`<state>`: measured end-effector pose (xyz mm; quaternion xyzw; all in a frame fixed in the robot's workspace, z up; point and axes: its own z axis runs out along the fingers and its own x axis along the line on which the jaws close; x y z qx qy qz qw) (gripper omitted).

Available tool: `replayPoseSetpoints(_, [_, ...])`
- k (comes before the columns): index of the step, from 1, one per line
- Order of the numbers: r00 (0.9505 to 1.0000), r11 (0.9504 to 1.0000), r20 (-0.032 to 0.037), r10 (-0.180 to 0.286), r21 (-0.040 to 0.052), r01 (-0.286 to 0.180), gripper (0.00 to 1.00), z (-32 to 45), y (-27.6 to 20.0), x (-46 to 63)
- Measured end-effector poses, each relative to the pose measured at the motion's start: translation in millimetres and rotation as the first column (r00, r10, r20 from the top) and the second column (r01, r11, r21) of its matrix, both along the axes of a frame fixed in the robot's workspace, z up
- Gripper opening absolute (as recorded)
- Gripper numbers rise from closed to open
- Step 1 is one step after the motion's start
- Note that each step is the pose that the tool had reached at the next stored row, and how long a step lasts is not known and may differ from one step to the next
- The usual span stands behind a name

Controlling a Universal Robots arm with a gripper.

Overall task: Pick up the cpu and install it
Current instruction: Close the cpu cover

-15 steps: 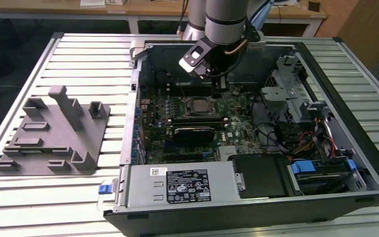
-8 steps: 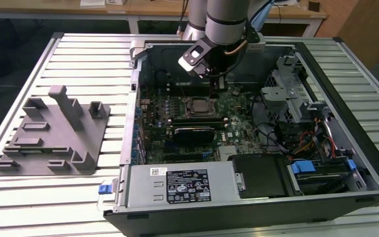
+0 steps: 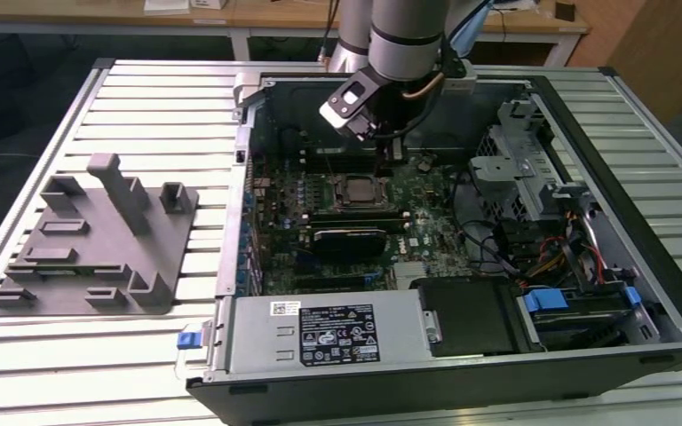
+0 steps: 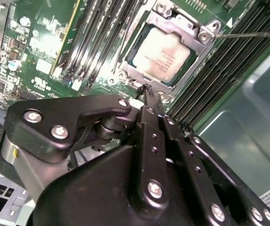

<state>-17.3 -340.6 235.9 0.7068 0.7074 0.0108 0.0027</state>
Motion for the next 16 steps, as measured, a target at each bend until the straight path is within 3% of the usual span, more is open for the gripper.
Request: replayPoseSetpoints(16, [1.0000,1.0000,-0.0001,0.000,0.0000,0.000,0.11,-4.8,-0.4,-22.5])
